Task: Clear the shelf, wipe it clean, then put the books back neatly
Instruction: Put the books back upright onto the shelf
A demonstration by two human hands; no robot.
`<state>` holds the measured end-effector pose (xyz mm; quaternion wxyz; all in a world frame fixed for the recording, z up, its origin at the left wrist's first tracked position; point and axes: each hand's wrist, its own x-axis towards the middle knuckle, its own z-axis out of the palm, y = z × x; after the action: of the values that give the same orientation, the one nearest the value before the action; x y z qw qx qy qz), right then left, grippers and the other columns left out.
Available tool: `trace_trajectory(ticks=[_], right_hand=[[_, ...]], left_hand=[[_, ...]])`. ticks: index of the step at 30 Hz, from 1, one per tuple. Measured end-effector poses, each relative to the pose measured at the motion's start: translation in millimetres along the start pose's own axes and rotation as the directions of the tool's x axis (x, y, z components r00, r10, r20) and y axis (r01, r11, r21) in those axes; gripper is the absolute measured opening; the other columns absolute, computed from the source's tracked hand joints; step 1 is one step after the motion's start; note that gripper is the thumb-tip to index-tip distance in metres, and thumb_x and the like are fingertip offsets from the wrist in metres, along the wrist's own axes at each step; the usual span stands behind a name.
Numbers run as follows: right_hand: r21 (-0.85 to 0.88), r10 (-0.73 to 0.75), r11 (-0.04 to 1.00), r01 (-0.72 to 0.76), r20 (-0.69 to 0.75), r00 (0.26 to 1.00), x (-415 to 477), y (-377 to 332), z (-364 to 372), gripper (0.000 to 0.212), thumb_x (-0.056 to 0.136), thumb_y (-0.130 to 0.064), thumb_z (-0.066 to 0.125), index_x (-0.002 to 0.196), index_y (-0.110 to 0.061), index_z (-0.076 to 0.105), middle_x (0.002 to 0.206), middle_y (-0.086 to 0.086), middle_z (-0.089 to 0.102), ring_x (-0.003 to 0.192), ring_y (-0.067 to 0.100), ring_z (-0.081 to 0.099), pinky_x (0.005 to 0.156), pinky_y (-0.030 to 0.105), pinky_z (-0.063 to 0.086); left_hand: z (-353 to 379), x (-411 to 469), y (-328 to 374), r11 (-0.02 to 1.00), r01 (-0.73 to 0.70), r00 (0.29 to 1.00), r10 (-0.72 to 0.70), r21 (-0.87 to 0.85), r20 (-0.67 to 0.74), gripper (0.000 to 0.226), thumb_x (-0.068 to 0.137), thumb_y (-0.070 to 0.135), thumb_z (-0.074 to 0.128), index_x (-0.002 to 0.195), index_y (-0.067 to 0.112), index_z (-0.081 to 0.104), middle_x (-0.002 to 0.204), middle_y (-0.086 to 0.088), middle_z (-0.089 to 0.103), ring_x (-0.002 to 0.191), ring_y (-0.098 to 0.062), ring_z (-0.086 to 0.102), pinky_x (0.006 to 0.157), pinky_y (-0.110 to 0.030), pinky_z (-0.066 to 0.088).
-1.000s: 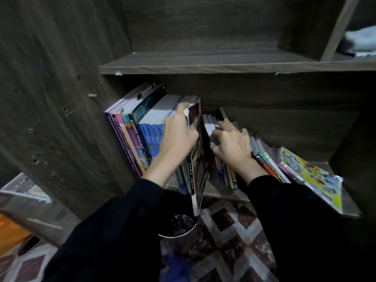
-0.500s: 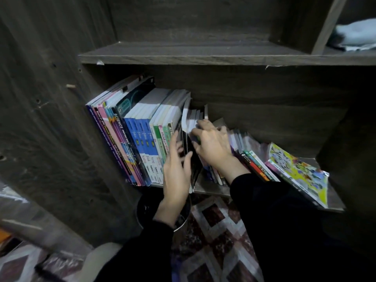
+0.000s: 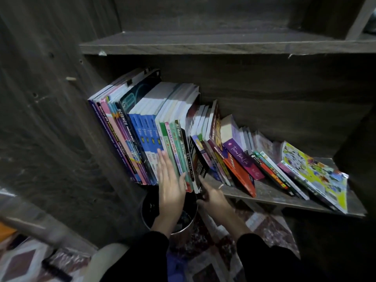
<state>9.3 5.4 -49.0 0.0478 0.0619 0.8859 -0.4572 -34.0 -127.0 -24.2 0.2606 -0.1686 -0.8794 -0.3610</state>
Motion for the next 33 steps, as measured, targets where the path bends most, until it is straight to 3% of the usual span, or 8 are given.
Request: trace_trajectory(ticks=[2,6,12,17,24,27,30,33], right_hand=[[0.059,0.035,0.998,-0.032,-0.056,0.998,15,-1,4,0.075,0.085,-0.011,0.066,0.148,-0.029,0.03,0.117,0.001,0.061,0.095,0.014,0.059,0.086,0.019,0.045],[-0.046,-0.008,0.999,0.004,-0.074,0.997,37,5,0,0.068,0.087,-0.014,0.068,0.146,-0.017,0.035,0.108,0.014,0.058,0.082,0.015,0.049,0.065,0.011,0.035],[-0.079,-0.157,0.986,0.149,-0.098,0.983,49,15,3,0.07,0.083,-0.019,0.073,0.144,-0.014,0.038,0.093,0.006,0.058,0.084,0.018,0.055,0.073,0.018,0.039],[-0.077,-0.14,0.988,0.132,-0.121,0.983,53,9,1,0.066,0.086,-0.016,0.07,0.144,-0.013,0.039,0.085,0.003,0.059,0.073,0.013,0.053,0.065,0.018,0.039],[-0.119,0.006,0.993,-0.02,-0.115,0.993,43,-23,3,0.068,0.089,-0.034,0.063,0.148,-0.019,0.033,0.12,0.011,0.061,0.11,0.028,0.06,0.092,0.038,0.049],[-0.106,0.021,0.993,-0.042,-0.187,0.982,40,-45,-3,0.073,0.087,-0.034,0.067,0.148,-0.021,0.029,0.127,0.012,0.057,0.115,0.03,0.056,0.097,0.044,0.046],[-0.169,0.008,0.985,-0.038,-0.172,0.985,35,-55,-6,0.081,0.086,-0.029,0.07,0.15,-0.02,0.021,0.128,0.012,0.057,0.116,0.03,0.056,0.097,0.046,0.046],[-0.18,0.023,0.983,-0.044,-0.117,0.993,26,-56,2,0.106,0.08,-0.026,0.074,0.151,-0.031,-0.004,0.135,0.011,0.051,0.123,0.03,0.051,0.101,0.049,0.042]], left_hand=[[7,-8,-5,0.996,-0.007,1.0,0.005,-0.086,-0.025,0.074,0.099,0.025,0.041,0.151,0.025,-0.012,0.159,0.008,-0.012,0.147,-0.01,-0.006,0.116,-0.041,0.011],[12,-6,-36,0.999,0.027,0.998,-0.024,0.043,-0.051,0.076,0.094,0.055,0.036,0.151,0.034,-0.01,0.159,0.009,-0.017,0.147,-0.015,-0.007,0.119,-0.042,0.006],[5,10,-58,0.95,-0.087,0.988,0.12,0.299,-0.093,0.083,0.088,0.069,0.029,0.152,0.03,-0.009,0.159,-0.009,-0.015,0.147,-0.029,-0.007,0.111,-0.06,0.014],[3,16,-59,0.932,0.048,0.992,-0.004,0.36,-0.122,0.102,0.073,0.083,0.028,0.151,0.029,-0.011,0.153,-0.025,-0.017,0.142,-0.03,-0.023,0.109,-0.063,-0.001],[-13,19,-42,0.935,0.128,0.992,-0.128,0.331,-0.024,0.108,0.069,0.087,0.028,0.15,0.029,-0.013,0.152,-0.031,-0.008,0.143,-0.038,-0.013,0.108,-0.065,0.002],[-19,19,-36,0.921,0.014,1.0,-0.017,0.39,0.005,0.113,0.07,0.077,0.049,0.151,0.027,-0.013,0.152,-0.03,-0.004,0.143,-0.038,-0.015,0.11,-0.065,0.004],[-25,28,-31,0.899,-0.021,0.999,0.001,0.438,0.047,0.139,0.054,0.063,0.077,0.151,0.025,-0.015,0.152,-0.033,-0.002,0.142,-0.035,-0.023,0.11,-0.061,-0.002],[-31,35,-30,0.902,-0.044,0.995,0.0,0.431,0.102,0.141,0.052,0.06,0.08,0.15,0.026,-0.016,0.154,-0.021,-0.022,0.139,-0.037,-0.029,0.11,-0.063,-0.003]])
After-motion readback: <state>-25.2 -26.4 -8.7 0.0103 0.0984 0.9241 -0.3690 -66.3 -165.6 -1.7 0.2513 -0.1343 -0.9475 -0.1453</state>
